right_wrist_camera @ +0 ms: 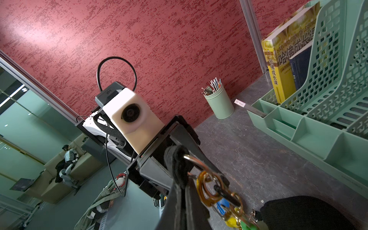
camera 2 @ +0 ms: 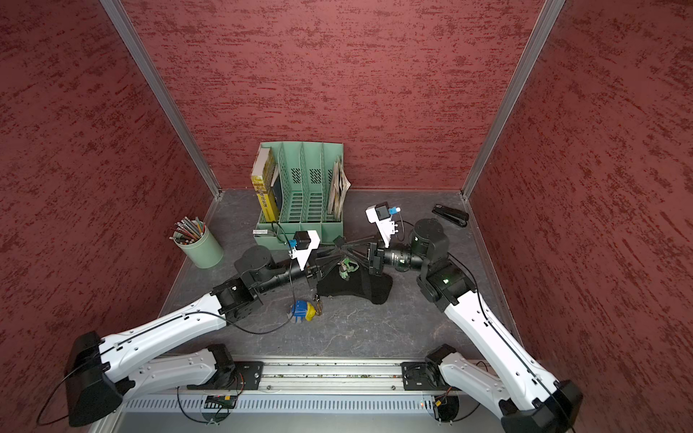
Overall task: Remove the decoration from the bag
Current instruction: Remove the decoration item from the bag.
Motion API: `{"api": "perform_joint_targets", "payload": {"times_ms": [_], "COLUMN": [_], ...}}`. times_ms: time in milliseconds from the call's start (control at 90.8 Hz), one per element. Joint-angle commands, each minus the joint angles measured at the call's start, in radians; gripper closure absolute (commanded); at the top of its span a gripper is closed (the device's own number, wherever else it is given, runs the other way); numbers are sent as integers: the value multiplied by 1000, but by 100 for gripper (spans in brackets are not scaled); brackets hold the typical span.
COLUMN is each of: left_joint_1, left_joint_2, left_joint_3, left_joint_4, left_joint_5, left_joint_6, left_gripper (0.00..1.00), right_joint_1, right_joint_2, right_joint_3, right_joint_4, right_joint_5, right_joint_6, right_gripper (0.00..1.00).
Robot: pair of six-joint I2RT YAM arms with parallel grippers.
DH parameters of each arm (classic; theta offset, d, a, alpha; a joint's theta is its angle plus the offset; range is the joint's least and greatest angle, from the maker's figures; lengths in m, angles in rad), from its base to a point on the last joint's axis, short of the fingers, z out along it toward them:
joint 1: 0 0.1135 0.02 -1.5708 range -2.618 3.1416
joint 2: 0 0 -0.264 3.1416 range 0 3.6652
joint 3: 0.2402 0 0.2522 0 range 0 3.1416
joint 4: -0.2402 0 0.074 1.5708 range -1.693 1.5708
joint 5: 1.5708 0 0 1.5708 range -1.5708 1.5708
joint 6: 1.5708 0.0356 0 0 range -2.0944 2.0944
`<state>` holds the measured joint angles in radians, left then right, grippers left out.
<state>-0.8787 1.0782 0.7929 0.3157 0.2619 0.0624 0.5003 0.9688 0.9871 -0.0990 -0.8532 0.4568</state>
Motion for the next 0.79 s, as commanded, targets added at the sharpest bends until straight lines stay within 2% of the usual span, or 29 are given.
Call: {"api": "perform_joint_targets", "payload": {"times_ms": [0,220,408,782], "left_joint_1": [5,5,5,4], "left_joint_2": [-2,12,22,24], "left_joint_3": [31,35,37,29], "left_joint_4": [33,41,58,66], "left_joint_5": [12,15,10,0], "left_joint_6": [13,6,2,-5], "left_gripper": [72,58,57,73], "right_joint_1": [-2,-3,-2,-3], "right_joint_2": [-1,-7,-7,-20], "right_joint_3": [14,14,8,4], "right_joint_4": [47,47,68,67], "right_joint_5": [-19,-19,-24,2], "right_joint_6": [5,10,31,44], "right_gripper": [100,100,100,100]}}
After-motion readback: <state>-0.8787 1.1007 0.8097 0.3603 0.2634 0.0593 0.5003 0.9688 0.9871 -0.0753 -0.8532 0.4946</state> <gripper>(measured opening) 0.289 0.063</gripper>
